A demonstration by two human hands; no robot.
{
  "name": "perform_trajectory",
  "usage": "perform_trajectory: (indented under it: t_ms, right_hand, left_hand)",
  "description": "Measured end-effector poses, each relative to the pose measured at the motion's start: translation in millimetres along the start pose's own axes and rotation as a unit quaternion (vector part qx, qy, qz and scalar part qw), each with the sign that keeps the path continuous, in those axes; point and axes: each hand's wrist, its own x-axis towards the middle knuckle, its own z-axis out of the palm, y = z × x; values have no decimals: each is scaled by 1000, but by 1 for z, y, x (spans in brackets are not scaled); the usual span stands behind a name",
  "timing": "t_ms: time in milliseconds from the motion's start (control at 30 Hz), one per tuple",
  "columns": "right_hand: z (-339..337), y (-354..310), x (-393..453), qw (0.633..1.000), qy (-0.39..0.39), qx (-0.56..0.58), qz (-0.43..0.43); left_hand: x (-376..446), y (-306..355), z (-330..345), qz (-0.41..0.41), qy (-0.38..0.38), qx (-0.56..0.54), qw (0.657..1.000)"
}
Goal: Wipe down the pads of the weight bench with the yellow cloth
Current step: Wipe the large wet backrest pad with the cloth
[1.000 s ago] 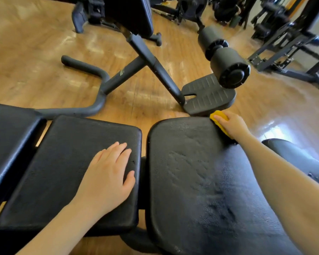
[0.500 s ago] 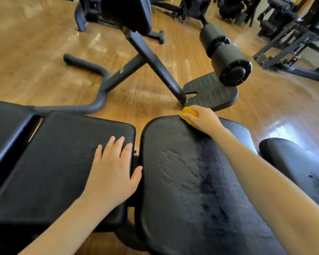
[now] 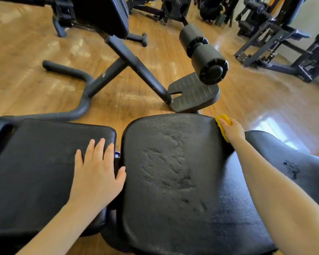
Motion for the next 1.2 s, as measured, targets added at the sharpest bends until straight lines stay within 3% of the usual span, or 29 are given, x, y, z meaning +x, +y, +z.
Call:
perform_trajectory:
  t_ms: [200, 767, 1067, 1200]
  right_hand:
    - [-9, 23, -26, 998, -10, -19, 54]
    - [-65, 85, -182, 994, -3, -97, 56]
    - [-76, 102, -234, 993, 68, -16, 97]
    - [-69, 94, -249, 993, 83, -31, 82]
  left_hand:
    - [0, -2, 5, 7, -7, 13, 1000]
    - [0, 2, -6, -1, -51, -16, 999]
    - [-7, 5, -15, 19, -69, -55, 996]
    - [-23, 15, -20, 25, -86, -74, 993]
